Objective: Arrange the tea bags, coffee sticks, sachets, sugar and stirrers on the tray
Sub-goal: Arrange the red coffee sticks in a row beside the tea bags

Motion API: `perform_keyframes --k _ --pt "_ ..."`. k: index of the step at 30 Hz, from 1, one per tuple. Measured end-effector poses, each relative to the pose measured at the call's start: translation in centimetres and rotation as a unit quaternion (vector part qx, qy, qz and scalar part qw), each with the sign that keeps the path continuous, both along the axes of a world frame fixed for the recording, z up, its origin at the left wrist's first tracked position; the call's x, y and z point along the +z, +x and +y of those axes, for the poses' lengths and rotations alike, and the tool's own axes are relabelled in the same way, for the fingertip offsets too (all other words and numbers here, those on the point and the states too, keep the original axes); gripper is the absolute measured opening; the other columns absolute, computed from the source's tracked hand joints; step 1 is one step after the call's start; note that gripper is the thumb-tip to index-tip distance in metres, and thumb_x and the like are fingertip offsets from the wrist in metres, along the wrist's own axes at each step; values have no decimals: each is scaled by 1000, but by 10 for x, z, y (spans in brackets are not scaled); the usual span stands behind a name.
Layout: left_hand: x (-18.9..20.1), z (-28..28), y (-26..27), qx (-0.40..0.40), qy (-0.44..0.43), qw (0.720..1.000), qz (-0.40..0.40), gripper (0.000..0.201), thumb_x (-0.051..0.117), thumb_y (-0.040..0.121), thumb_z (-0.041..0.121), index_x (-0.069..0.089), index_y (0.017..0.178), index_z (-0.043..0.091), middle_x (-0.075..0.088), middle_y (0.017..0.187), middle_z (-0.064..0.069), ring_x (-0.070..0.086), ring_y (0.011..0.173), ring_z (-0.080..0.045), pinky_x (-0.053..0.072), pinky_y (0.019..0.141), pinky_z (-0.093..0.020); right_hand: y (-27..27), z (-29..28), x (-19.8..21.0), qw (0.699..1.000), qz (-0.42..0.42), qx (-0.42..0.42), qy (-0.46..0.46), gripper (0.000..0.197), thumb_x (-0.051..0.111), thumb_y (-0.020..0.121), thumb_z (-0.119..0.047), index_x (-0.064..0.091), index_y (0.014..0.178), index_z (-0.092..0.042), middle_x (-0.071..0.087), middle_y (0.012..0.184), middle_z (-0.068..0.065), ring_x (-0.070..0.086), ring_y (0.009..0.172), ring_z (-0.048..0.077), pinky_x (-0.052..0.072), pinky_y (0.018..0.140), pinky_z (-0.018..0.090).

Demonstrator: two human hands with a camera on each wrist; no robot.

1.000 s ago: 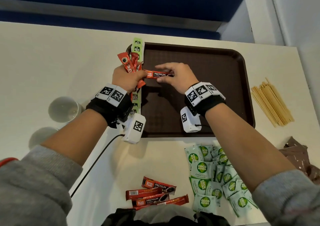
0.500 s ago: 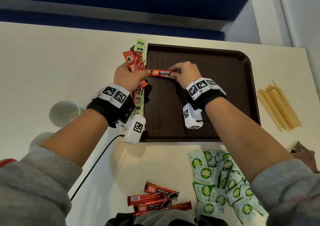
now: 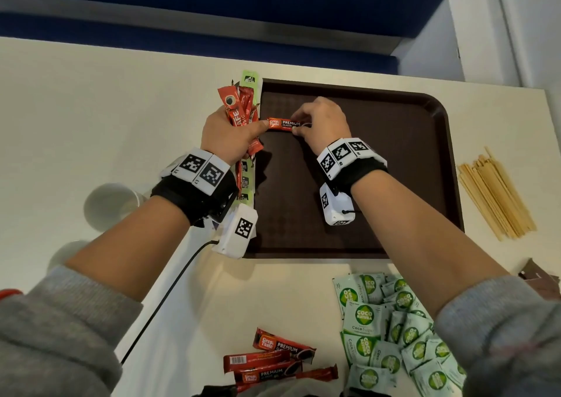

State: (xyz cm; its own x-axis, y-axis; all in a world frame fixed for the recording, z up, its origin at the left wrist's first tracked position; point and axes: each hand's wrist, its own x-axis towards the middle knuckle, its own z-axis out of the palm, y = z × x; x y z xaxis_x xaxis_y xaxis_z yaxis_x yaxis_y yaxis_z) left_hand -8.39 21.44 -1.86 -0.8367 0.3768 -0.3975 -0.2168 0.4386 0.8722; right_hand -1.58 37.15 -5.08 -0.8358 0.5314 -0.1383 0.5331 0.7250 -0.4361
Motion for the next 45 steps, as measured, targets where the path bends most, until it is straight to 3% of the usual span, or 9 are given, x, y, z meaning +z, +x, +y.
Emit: perform_keyframes --k 7,13,17,28,34,36,40,43,45 --pt "-4 0 -8 -10 10 1000 0 16 78 74 26 64 82 27 73 94 -4 69 89 -20 53 91 -46 -24 12 -2 1000 -4 -3 30 25 66 86 -18 67 111 -17 54 117 8 48 115 22 45 93 37" --pt "-4 0 -9 -10 20 1000 -5 33 77 74 29 69 100 12 73 94 -6 69 88 -20 54 90 -46 -35 16 -4 999 8 -14 35 26 64 87 -16 66 113 -14 54 118 9 50 114 22 45 93 34" --pt "-4 0 -9 -9 29 999 -20 39 76 65 37 69 97 14 73 90 -5 70 86 -22 54 88 -47 -41 16 -4 999 15 -19 22 25 65 86 -14 66 112 -12 55 117 9 52 111 22 45 92 34" --pt "-8 1 -8 -6 34 999 -38 41 76 60 40 68 93 17 73 90 -8 71 85 -26 55 87 -49 -42 17 -3 999 11 -22 25 26 63 89 -17 65 114 -13 53 120 9 50 114 21 43 92 31" --pt "-11 2 -9 -5 33 998 -44 41 76 62 41 70 93 15 73 88 -8 71 84 -26 55 86 -48 -39 16 -1 999 16 -17 27 27 64 88 -16 64 115 -13 53 120 8 48 116 21 42 93 30" --pt "-11 3 -9 1 29 999 -38 32 76 69 38 70 92 16 73 89 -6 71 84 -23 56 86 -45 -38 15 0 999 25 -16 24 27 64 87 -17 65 114 -13 54 118 7 48 114 20 40 92 27" --pt "-12 5 -8 13 25 999 -24 11 73 80 32 67 83 24 72 91 -5 70 85 -22 56 82 -35 -32 7 6 997 74 -20 -25 24 64 87 -28 68 107 -15 60 107 3 53 96 11 37 83 18" --pt "-12 6 -6 3 23 1000 -9 9 71 82 32 65 80 25 72 90 -5 70 84 -20 56 82 -35 -26 -3 15 989 105 -15 -99 27 60 89 -38 71 100 -16 67 97 -2 55 87 5 39 78 17" --pt "-14 6 -5 3 31 999 -10 12 70 83 33 68 86 22 72 92 -5 69 85 -19 56 84 -37 -23 -10 20 982 97 -1 -164 32 57 90 -44 71 99 -17 69 90 -4 63 86 9 48 81 23"
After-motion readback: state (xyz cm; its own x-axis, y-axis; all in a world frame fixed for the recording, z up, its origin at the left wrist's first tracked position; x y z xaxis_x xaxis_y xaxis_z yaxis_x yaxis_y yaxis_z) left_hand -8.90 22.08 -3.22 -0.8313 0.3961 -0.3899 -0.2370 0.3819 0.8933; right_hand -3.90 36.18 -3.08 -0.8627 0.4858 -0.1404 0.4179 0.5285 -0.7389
